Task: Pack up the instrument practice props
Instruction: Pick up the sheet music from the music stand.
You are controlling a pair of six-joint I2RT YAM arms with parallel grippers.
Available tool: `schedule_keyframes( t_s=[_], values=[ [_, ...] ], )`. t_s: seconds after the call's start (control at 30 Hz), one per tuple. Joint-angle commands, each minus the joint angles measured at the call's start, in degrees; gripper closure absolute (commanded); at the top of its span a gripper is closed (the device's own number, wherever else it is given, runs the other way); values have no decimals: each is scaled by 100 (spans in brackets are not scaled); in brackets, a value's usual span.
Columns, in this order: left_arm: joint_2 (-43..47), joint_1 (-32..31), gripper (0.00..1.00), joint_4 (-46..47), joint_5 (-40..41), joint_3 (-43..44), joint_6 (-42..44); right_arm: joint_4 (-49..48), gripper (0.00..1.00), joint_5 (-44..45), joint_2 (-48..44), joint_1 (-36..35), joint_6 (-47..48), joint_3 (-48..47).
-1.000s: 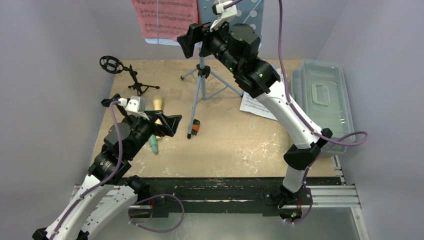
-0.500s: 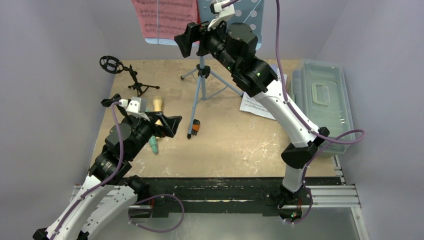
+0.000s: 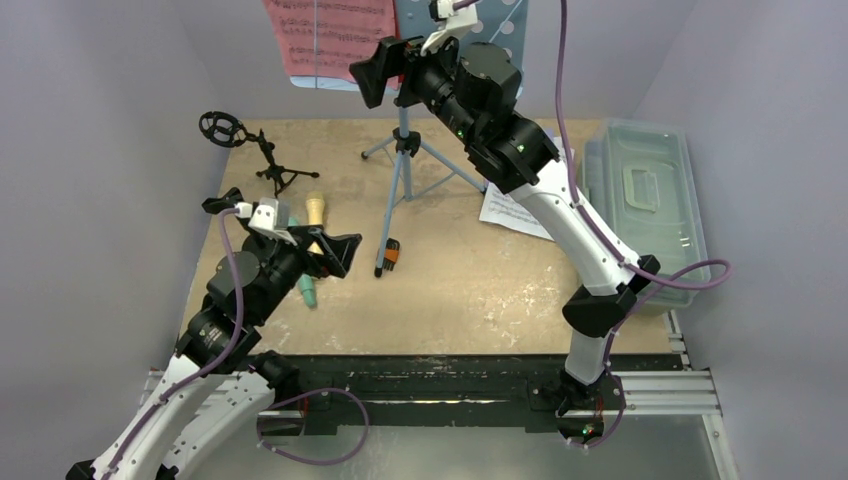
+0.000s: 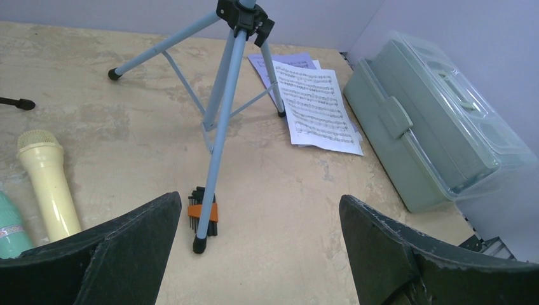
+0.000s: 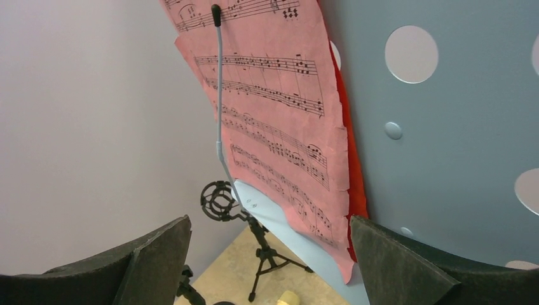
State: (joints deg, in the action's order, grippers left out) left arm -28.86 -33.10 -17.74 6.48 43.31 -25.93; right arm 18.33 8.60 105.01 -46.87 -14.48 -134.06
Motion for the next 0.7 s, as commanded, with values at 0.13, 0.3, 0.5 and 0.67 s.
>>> schedule_keyframes(
  t_s=[0.13, 0.3, 0.5, 0.67],
  values=[
    [30, 26, 5, 104, 69, -51, 18, -237, 1, 133, 92, -24, -68, -217],
    [38, 27, 5, 102, 61, -74, 3, -264, 1, 169, 167, -24, -29, -247],
    [56, 26, 5, 104, 48, -86, -8, -417, 1, 487, 283, -24, 157, -279],
    [40, 25, 5, 99, 41, -84, -17, -479, 7, 139, 447, -24, 249, -461]
  ],
)
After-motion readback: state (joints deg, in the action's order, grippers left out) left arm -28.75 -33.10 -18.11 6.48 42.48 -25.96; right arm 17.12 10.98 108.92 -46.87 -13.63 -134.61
